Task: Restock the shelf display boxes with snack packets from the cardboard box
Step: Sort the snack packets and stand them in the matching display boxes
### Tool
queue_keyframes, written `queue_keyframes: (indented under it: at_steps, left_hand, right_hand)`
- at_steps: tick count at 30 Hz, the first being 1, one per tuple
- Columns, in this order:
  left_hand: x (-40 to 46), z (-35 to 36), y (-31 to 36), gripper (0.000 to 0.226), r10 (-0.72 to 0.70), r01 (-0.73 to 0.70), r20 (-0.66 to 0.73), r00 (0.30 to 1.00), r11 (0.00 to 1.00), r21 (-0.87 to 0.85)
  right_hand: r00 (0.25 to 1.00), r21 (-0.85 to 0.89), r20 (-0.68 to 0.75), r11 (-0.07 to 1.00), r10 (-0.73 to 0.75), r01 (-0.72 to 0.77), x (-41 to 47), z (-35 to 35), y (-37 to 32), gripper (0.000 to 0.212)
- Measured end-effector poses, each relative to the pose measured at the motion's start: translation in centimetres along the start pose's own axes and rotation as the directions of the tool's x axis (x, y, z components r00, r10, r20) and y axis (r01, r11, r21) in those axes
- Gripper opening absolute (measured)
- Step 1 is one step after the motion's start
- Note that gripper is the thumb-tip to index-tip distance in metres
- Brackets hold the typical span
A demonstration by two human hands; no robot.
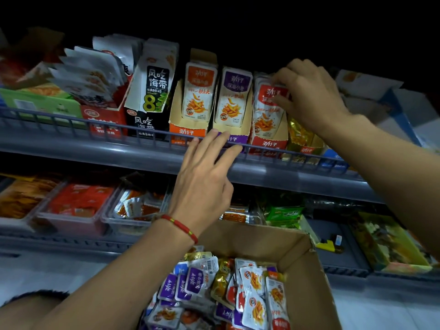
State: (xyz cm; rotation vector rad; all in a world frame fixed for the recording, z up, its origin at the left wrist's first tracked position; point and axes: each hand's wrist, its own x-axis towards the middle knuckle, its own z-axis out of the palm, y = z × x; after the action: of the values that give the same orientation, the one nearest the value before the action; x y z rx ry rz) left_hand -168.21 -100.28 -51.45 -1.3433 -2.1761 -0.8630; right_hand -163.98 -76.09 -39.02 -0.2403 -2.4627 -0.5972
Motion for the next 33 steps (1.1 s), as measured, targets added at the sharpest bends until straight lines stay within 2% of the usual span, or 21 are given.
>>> queue_keyframes:
  at_steps: [3,7,10,14,17,18,20,22,23,27,31,33]
  left_hand:
    - [-0.5,0.2,0.2,0.063,0.018,-0.018,-0.001,1.0,1.0,-0.001]
    - [-1.3,0.4,0.4,0.059,0.066,-0.066,-0.006,0.998,0.998,0.001]
    - [-2.5,0.6,1.1,0.047,0.142,-0.142,0.004,0.99,0.99,-0.022]
    - [-5.0,2.5,1.9,0.031,0.263,-0.26,0.178,0.948,0.965,-0.042]
    - [-7.9,5.0,2.7,0.023,0.226,-0.198,0.455,0.861,0.974,-0.108]
    - [-8.9,5.9,2.9,0.026,0.187,-0.149,0.573,0.798,0.982,-0.114]
    - [-10.7,7.5,3.3,0.037,0.145,-0.093,0.765,0.627,0.989,-0.112]
    - [-11.6,9.6,3.9,0.04,0.202,-0.123,0.838,0.506,0.979,-0.162]
    - [-11.8,10.8,4.3,0.038,0.233,-0.139,0.848,0.475,0.972,-0.189]
    - [-12.2,16.1,7.0,0.036,0.223,-0.247,0.869,0.442,0.961,-0.121]
    - [-13.6,20.4,8.6,0.034,0.207,-0.353,0.892,0.402,0.934,-0.057]
    - [-13.8,21.5,9.0,0.047,0.212,-0.377,0.893,0.396,0.925,-0.052]
  right_hand:
    - [1.0,-0.007,0.005,1.0,-0.017,0.017,-1.4,0.3,0.1,0.037]
    - [0.999,0.072,0.046,0.997,-0.022,0.019,-2.9,0.0,0.1,0.04]
    - [0.999,0.148,-0.031,0.988,-0.041,0.045,-5.3,-1.2,-0.7,0.033]
    - [0.998,0.314,-0.031,0.948,-0.047,0.054,-10.7,-1.8,-3.2,0.025]
    - [0.992,0.39,0.101,0.92,-0.08,0.035,-16.1,-0.9,-4.9,0.024]
    - [0.983,0.408,0.156,0.913,-0.093,0.022,-17.9,-0.3,-5.3,0.025]
    - [0.951,0.445,0.287,0.895,-0.113,-0.028,-20.8,1.0,-5.7,0.025]
    - [0.907,0.482,0.41,0.867,-0.094,-0.128,-22.1,2.0,-5.3,0.025]
    - [0.892,0.493,0.446,0.854,-0.08,-0.17,-22.3,2.3,-4.8,0.026]
    - [0.877,0.513,0.48,0.803,0.026,-0.304,-22.6,3.3,-3.2,0.024]
    - [0.855,0.566,0.517,0.73,0.049,-0.384,-22.9,3.8,-2.4,0.022]
    - [0.854,0.576,0.518,0.714,0.058,-0.398,-23.0,3.8,-2.0,0.022]
